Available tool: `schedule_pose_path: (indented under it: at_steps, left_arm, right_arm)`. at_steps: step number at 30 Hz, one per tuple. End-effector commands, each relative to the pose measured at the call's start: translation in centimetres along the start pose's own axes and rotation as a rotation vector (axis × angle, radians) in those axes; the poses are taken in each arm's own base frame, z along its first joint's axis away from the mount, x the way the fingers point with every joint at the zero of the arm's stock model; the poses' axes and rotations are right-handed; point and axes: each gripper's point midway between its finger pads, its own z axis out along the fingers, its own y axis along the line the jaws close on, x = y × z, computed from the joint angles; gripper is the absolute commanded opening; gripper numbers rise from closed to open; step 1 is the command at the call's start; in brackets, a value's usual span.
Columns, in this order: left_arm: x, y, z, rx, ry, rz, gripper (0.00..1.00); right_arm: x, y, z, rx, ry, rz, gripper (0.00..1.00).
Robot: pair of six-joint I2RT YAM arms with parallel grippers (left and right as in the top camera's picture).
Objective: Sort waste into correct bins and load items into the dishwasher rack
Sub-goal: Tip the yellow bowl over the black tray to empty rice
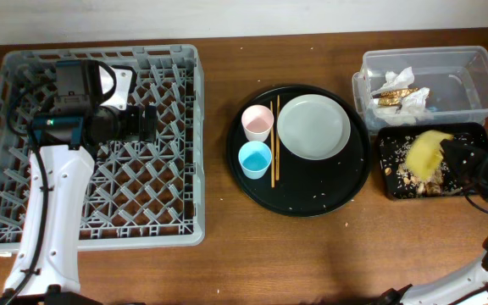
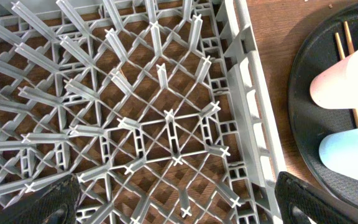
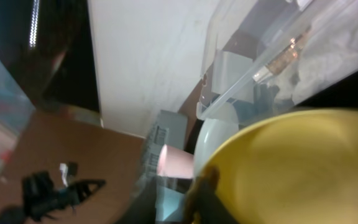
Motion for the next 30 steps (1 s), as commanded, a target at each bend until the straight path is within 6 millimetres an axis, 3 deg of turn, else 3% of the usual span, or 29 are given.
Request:
schedule_pose_path:
  at_steps: [1, 5, 6, 8, 9, 11, 14, 17, 19, 21, 23, 26, 30]
  left_arm:
    - [-0.5, 0.0, -0.2, 0.007, -0.011, -0.004, 0.99]
    - [-0.5, 0.0, -0.2, 0.007, -0.011, -0.004, 0.99]
    - [-0.5, 0.0, -0.2, 0.007, -0.011, -0.004, 0.99]
    - [-0.5, 0.0, -0.2, 0.007, -0.011, -0.004, 0.99]
    - [-0.5, 0.0, -0.2, 0.007, -0.011, -0.004, 0.99]
    - [-0.5, 0.0, -0.2, 0.006, -0.011, -0.004, 0.99]
    - [-0.5, 0.0, -0.2, 0.006, -0.011, -0.004, 0.99]
    - [-0.5, 0.0, -0.2, 0.007, -0.011, -0.004, 0.99]
    - [-0.5, 0.0, -0.2, 0.006, -0.011, -0.004, 0.99]
    - [-0.5, 0.0, -0.2, 0.007, -0.011, -0.004, 0.99]
    - [-0.5, 0.0, -0.2, 0.006, -0.011, -0.004, 0.99]
    - [-0.5, 0.0, -0.2, 0.006, -0.011, -0.004, 0.99]
    - [-0.5, 0.0, -0.2, 0.007, -0.011, -0.004, 0.99]
  right_arm:
    - [-0.1, 0.2, -0.1, -0.029, -0.016, 0.002, 0.04]
    - [-0.2, 0.1, -0.1, -0.025, -0.015, -0.005, 0.06]
    - [-0.1, -0.1, -0.1, -0.012, -0.007, -0.006, 0.21]
    - [-0.1, -0.2, 0.0, 0.002, -0.001, -0.011, 0.36]
    - [0.0, -1.0, -0.1, 0.056, 0.022, -0.007, 0.56]
    - [0.1, -1.9, -0.2, 0.116, 0.046, 0.01, 0.66]
    - [-0.6, -1.3, -0.2, 0.117, 0.046, 0.002, 0.66]
    - [-2.3, 2.3, 0.5, 0.242, 0.124, -0.096, 0.64]
    - [-1.8, 5.7, 2.1, 0.408, 0.241, -0.227, 0.59]
    - [-0.1, 7.4, 4.2, 0.645, 0.347, -0.334, 0.56]
    - [2.2, 7.2, 6.6, 0.9, 0.44, -0.426, 0.56]
    - [4.6, 6.6, 8.7, 1.132, 0.516, -0.54, 0.56]
    - [5.1, 6.6, 9.6, 1.346, 0.458, -0.618, 0.44]
